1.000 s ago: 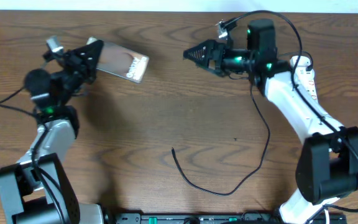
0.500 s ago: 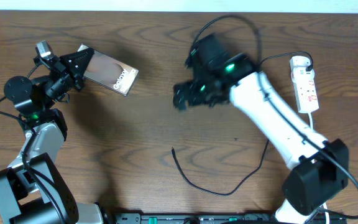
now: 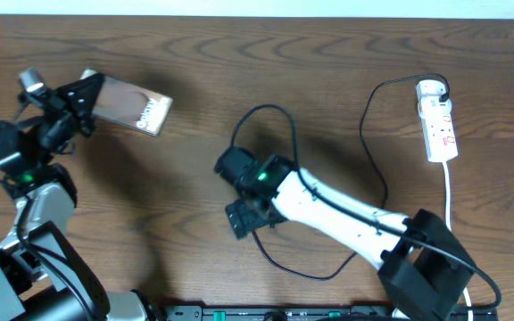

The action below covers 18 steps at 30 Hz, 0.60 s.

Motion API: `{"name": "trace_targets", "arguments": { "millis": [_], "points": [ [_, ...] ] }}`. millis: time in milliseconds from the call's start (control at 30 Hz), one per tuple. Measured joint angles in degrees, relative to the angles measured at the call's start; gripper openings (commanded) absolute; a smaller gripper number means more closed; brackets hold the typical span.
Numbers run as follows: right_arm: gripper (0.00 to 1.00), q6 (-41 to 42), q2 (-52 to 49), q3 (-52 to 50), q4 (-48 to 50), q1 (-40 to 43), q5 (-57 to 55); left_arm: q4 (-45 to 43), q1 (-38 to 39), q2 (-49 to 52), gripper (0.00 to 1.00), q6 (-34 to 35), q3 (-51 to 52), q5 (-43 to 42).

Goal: Plug charger to phone and switch on socket
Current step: 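Release the phone from the right gripper and move right arm down, then grasp the black charging cable near its plug with the right gripper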

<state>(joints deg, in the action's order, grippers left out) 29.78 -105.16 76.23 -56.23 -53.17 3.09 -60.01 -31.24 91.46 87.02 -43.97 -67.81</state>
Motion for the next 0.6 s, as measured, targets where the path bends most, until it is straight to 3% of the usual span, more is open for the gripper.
{"name": "trace_targets", "arguments": {
  "millis": [200,600],
  "points": [
    [0.84,2.36,-0.04,-0.02,0.46,-4.26,-1.46,0.02,-3.15,0.00,0.07,-0.04,0.00,-1.31],
    [0.64,4.20,-7.93,-0.15,3.50,-4.50,-4.15,0.02,-3.10,0.00,0.07,-0.28,0.00,-2.45]
  ]
}}
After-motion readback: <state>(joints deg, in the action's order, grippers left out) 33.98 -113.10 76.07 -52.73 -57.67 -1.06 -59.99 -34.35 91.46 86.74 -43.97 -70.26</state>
